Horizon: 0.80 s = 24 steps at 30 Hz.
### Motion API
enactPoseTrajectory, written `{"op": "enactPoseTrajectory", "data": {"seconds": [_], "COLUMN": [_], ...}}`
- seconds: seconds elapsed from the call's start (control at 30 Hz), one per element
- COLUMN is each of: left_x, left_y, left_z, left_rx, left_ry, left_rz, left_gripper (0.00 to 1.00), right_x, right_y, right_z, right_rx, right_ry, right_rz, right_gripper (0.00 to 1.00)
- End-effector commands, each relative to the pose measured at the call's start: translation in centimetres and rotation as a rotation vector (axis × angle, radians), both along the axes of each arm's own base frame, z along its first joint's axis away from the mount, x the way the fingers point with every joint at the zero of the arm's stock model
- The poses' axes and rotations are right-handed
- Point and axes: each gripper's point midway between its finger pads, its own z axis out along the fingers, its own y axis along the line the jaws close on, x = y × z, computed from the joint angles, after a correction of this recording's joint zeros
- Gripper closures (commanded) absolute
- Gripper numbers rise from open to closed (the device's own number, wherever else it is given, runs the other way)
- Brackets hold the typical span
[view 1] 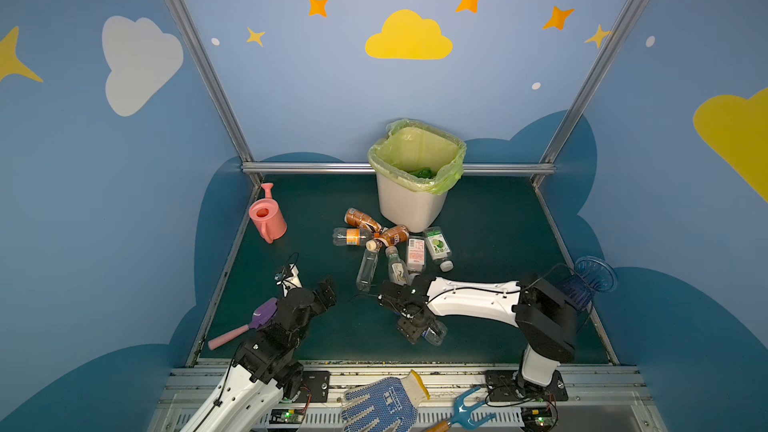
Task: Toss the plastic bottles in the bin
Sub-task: 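Grasp the blue-cap Pepsi water bottle with the right gripper, then lift the Pepsi bottle with the right gripper over the bin and release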
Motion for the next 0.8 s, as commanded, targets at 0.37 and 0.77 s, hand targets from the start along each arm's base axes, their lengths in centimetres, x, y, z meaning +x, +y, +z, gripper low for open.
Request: {"op": "enactPoseTrajectory", "data": {"seconds": [0.37, 0.77], "left_x": [0.5, 2.3], "left_y": [0.7, -0.3], "left_z": [0.5, -0.9], "left_rx": [0.033, 0.086], "left_ry": [-0.001, 0.057], "left_rz": [0.048, 0.024], "left_gripper": [0.00, 0.00], "right_x": [1.6, 10.2], "right_y": [1.6, 2.8], "right_z": [5.4, 36.3], "right_rx": [0.013, 0.471], "right_ry": [-0.055, -0.791], "right_rz": [0.074, 0.123], "right_gripper": [0.59, 0.57]}}
